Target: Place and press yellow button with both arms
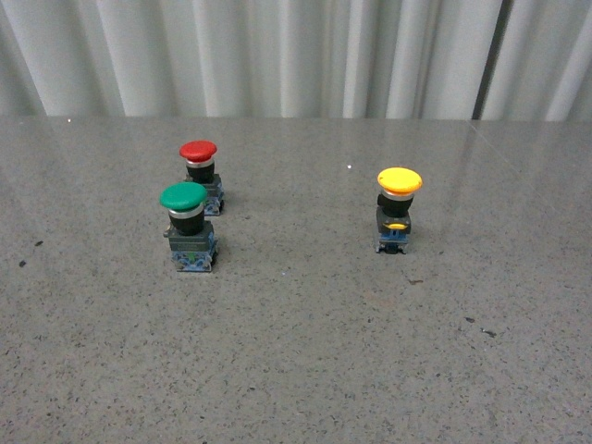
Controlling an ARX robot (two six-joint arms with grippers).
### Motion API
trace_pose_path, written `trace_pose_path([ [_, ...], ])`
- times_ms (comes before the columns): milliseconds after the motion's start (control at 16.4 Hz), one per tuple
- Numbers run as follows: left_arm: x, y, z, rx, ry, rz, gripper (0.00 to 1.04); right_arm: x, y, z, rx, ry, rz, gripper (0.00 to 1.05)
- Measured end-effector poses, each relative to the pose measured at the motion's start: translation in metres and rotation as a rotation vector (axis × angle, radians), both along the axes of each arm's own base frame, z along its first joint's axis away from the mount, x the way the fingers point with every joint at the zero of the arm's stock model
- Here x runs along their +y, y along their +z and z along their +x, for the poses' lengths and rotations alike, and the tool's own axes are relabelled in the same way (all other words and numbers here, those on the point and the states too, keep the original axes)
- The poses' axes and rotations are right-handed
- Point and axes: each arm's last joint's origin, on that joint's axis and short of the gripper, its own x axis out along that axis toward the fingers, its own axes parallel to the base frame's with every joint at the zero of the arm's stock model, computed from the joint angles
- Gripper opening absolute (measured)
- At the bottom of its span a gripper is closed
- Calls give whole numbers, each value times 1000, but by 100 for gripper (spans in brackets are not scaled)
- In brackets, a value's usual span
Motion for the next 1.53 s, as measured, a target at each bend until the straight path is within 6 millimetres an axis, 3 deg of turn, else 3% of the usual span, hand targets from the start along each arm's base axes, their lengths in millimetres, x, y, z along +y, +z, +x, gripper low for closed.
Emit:
trace_pose_path([
  [122, 0, 0, 0, 0, 0, 0, 98, -4, -5, -4, -33, 5, -1, 2],
  [244, 0, 0, 0, 0, 0, 0, 98, -16, -25, -6, 9, -6, -8, 2],
  [672, 0, 0, 0, 0, 1, 0, 98, -15, -46, -21, 4, 8, -8, 2],
  [1405, 0, 0, 0, 0, 0, 0, 98, -15, -56, -22, -14, 6, -8, 2],
  [1527, 0, 0, 0, 0, 0, 0, 98, -15, -56, -22, -14, 6, -8, 25],
])
